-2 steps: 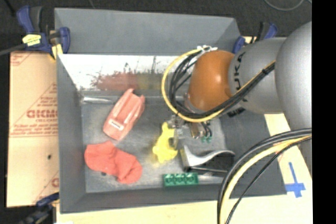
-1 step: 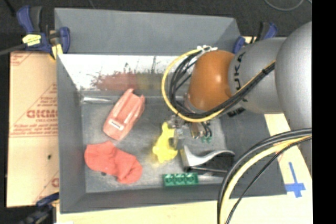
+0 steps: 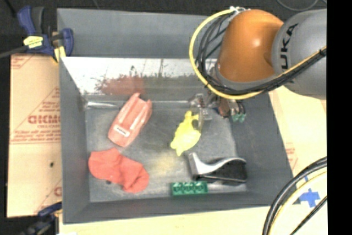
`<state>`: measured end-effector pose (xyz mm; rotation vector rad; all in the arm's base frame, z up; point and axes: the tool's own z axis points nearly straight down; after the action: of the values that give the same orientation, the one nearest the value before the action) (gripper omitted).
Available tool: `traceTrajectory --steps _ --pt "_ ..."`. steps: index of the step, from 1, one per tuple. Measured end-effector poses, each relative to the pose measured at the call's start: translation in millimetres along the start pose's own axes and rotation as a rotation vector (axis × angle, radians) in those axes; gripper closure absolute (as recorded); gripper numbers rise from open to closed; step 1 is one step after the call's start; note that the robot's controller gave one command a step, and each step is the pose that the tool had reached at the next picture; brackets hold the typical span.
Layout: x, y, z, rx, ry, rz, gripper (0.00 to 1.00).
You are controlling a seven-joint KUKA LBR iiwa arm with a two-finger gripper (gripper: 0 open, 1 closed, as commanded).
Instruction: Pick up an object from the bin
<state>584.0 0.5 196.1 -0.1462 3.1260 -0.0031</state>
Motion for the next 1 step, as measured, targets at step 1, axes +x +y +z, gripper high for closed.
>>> traceTrajectory --steps 1 --pt "0.2 0.1 0.2 0.0 0.001 0.0 1.0"
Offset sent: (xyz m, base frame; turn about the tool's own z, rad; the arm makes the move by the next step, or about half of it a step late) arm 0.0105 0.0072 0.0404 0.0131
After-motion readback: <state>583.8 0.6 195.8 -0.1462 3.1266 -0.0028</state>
